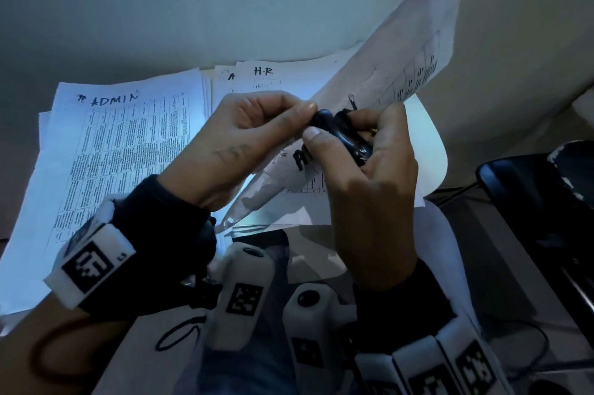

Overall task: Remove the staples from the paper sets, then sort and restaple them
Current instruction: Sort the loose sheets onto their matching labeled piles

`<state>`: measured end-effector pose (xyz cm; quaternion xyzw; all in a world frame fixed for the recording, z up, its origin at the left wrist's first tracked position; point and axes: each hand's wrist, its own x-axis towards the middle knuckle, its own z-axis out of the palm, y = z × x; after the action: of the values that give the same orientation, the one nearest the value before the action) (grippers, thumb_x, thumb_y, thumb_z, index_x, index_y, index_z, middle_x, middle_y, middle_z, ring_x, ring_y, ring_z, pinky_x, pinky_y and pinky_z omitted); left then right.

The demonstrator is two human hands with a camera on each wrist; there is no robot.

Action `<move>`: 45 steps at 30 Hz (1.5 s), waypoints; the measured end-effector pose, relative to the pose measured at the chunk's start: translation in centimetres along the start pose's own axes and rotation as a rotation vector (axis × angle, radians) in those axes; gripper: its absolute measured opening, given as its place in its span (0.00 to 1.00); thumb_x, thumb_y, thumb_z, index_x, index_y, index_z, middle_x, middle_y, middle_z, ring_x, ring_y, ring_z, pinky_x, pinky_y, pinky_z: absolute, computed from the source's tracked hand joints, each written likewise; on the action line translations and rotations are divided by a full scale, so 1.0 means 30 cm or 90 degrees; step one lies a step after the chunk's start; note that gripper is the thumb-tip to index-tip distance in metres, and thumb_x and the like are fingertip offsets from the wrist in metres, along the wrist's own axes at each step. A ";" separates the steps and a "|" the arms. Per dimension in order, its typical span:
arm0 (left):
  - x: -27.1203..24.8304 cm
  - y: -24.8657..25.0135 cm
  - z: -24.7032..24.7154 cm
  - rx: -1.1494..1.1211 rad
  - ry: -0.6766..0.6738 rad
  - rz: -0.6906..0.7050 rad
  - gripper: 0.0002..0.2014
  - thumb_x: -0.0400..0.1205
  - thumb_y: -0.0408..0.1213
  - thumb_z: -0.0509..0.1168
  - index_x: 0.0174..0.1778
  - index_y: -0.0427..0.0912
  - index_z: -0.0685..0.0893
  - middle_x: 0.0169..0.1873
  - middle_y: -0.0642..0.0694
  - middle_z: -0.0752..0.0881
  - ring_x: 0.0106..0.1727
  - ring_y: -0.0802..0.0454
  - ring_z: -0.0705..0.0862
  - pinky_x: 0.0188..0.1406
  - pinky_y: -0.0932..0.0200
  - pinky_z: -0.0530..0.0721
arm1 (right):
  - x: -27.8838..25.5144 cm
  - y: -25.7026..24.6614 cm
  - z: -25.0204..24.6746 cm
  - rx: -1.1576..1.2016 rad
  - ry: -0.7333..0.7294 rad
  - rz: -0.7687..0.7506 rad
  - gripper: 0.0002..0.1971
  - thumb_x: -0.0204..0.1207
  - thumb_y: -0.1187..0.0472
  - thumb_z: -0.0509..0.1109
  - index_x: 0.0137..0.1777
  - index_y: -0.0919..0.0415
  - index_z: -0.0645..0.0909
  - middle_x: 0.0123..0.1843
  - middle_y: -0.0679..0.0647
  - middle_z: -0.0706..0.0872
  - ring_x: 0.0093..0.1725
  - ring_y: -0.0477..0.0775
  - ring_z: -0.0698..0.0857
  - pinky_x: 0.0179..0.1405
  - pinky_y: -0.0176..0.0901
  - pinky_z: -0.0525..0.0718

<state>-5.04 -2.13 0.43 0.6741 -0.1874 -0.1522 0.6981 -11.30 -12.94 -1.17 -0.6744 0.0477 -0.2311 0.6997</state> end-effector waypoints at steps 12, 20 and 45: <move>0.001 -0.009 0.033 0.118 0.058 0.026 0.10 0.78 0.38 0.67 0.35 0.35 0.83 0.34 0.23 0.81 0.34 0.40 0.78 0.34 0.41 0.79 | -0.039 0.026 -0.005 0.010 0.042 0.006 0.10 0.69 0.60 0.72 0.44 0.60 0.74 0.38 0.38 0.84 0.33 0.37 0.83 0.29 0.23 0.76; 0.008 -0.025 0.010 0.261 0.159 0.083 0.13 0.77 0.44 0.65 0.33 0.38 0.82 0.24 0.45 0.84 0.27 0.52 0.81 0.30 0.49 0.79 | -0.028 -0.004 -0.025 0.074 0.047 -0.022 0.08 0.70 0.61 0.71 0.39 0.57 0.73 0.28 0.38 0.82 0.26 0.36 0.80 0.24 0.25 0.74; 0.017 0.034 -0.048 0.349 0.080 0.139 0.08 0.72 0.39 0.70 0.45 0.51 0.85 0.42 0.46 0.88 0.48 0.46 0.86 0.52 0.44 0.86 | 0.109 0.056 -0.076 -0.042 0.025 -0.039 0.15 0.72 0.60 0.75 0.44 0.53 0.68 0.33 0.42 0.79 0.33 0.30 0.80 0.32 0.22 0.75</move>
<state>-3.95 -1.04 1.45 0.8213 -0.2497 0.0219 0.5124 -8.80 -16.33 -2.19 -0.6935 0.0487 -0.2640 0.6686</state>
